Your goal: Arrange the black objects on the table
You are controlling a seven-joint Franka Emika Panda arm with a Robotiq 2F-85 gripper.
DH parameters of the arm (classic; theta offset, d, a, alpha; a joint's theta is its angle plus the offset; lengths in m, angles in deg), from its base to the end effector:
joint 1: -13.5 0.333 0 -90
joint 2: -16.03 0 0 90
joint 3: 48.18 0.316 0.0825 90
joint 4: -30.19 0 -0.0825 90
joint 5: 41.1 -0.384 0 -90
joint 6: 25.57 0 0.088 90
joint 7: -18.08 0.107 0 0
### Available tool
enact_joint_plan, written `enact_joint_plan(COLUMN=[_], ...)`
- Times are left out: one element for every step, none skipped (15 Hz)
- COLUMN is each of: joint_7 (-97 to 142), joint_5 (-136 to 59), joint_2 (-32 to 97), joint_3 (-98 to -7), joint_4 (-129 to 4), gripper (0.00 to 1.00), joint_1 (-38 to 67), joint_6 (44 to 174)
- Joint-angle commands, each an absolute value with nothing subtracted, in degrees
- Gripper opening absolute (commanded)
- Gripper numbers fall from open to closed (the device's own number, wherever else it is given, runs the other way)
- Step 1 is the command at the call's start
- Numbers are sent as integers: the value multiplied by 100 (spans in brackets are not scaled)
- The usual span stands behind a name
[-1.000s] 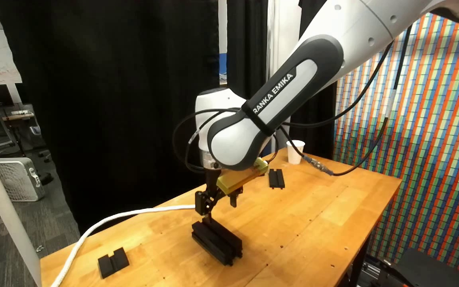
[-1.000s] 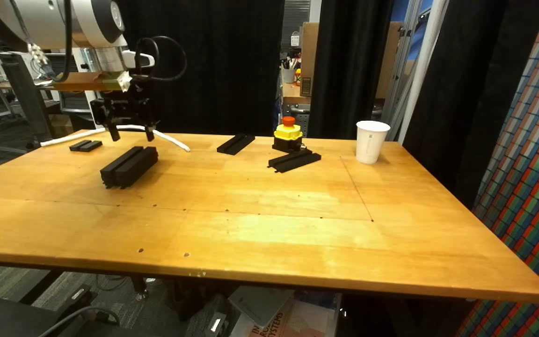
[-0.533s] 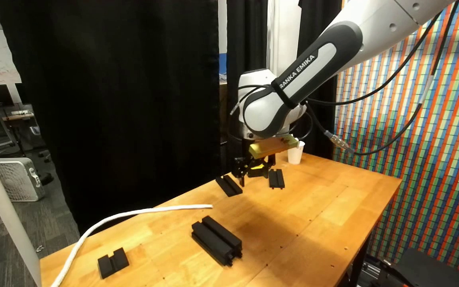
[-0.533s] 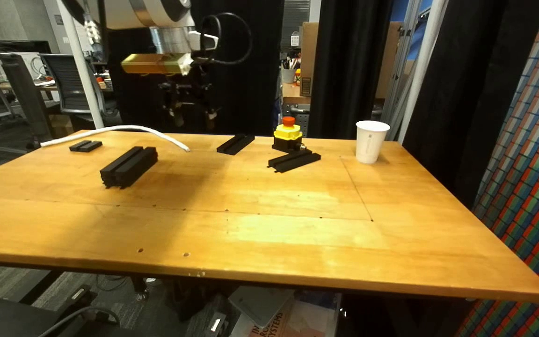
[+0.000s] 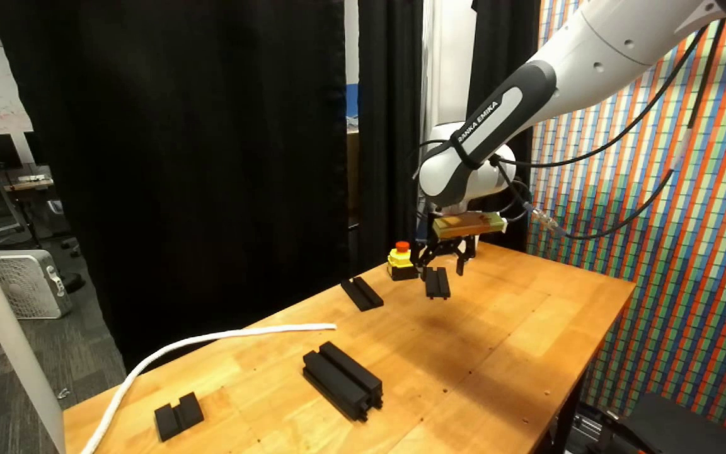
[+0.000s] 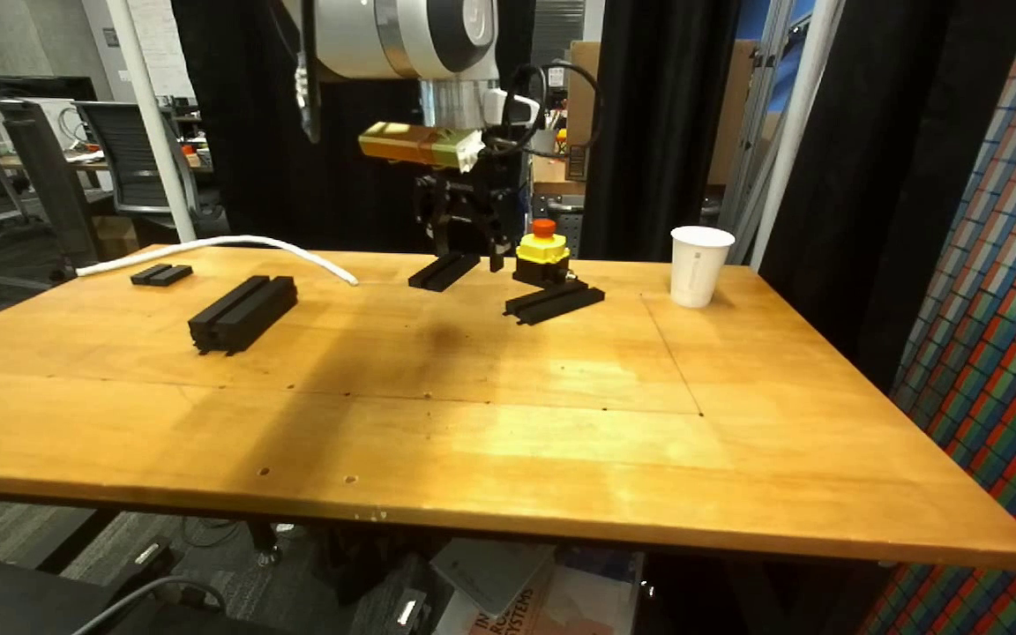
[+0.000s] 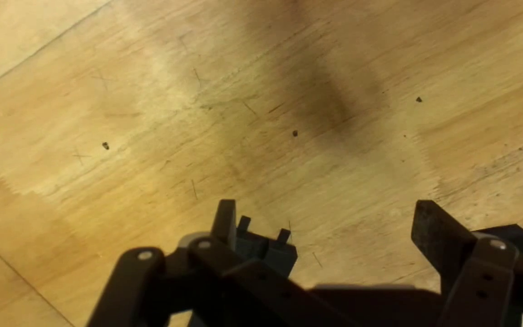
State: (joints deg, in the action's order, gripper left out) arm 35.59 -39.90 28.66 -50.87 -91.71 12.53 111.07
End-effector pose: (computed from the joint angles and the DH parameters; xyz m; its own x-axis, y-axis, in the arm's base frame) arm 0.5719 -0.0364 0.3093 0.9375 -0.3453 0.0427 -0.3461 -0.9381 0.0130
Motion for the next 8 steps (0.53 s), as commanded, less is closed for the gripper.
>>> enact_joint_plan(joint_7=[3241,3190,3151,3136,3138,3157,3176,3200], joint_5=[-4449,-4554,-4620,-4655,-4655,-4631,-4603,-4575], joint_2=[3384,3536,3675,3801,3915,4042,4139,4244], joint_3=[-5098,-5096,-5100,-5114,-5136,-5165,-5192,-5236], joint_4=[-8592,-8438,-8284,-8153,-8024,-7875,-7762,-7634], gripper=[100,100,100,100,100,100,100,100], joint_1=[1101,1058,1023,998,978,960,941,920], joint_6=[10971,10944,10906,10888,10875,10863,10858,10841])
